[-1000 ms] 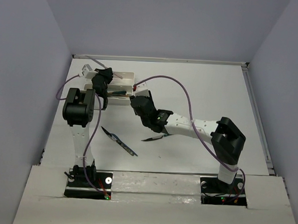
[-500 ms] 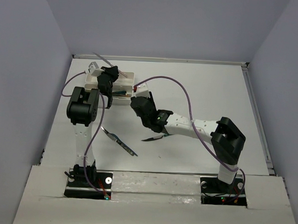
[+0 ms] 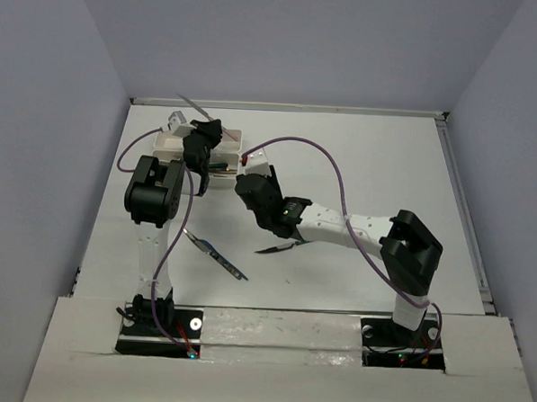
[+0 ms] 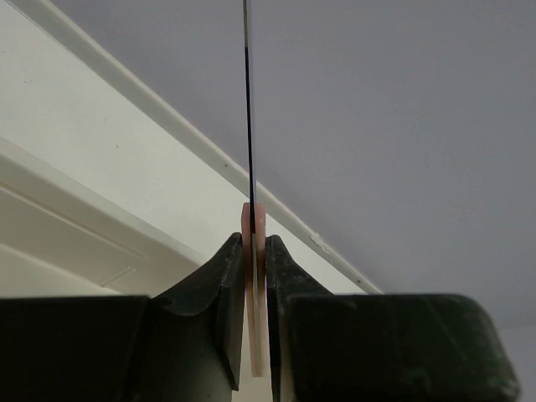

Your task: Sort the eating utensils into containers

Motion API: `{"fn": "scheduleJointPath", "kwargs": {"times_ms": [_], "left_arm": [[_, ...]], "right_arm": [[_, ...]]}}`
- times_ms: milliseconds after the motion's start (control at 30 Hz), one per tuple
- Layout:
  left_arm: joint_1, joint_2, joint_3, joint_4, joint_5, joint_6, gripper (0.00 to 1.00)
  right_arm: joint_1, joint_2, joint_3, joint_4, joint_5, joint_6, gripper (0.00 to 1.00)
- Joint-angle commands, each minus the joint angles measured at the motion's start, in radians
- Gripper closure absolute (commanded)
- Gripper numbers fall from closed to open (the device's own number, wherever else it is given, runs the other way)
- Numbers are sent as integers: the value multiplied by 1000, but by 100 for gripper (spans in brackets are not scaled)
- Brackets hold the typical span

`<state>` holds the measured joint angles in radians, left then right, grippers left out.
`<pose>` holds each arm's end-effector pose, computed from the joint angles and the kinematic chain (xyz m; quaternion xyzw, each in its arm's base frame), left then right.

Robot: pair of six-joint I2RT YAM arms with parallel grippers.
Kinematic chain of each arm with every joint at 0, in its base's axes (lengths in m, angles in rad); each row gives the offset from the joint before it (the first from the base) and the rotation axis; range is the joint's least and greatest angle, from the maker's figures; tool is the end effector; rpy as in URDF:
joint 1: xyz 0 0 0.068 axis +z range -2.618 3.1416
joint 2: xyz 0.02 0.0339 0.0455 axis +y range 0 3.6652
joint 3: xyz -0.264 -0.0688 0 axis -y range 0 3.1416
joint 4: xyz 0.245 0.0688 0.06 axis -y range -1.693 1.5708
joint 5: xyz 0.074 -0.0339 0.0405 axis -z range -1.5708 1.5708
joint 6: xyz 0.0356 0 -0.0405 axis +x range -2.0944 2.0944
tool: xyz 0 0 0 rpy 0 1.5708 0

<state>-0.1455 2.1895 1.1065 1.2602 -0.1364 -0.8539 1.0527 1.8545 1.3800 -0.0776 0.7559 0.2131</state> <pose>0.4445 -0.0602 0.1595 -0.2711 0.5824 -0.3282 0.6925 0.2313 0.3565 0.2560 -0.1664 0.8143 0.0083 0.5560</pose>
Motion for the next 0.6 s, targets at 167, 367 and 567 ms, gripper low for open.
{"fn": "scheduleJointPath", "kwargs": {"times_ms": [167,367,567], "left_arm": [[-5,-30,-13,291,-49,12,77],[-3,-39,-25,274,-65,26,63],[-3,-48,-36,254,-62,10,58]], "right_arm": [[-5,-18,17,10,28,20,46],[-5,-29,10,4,26,28,46],[-5,-41,1,2,28,37,46]]}}
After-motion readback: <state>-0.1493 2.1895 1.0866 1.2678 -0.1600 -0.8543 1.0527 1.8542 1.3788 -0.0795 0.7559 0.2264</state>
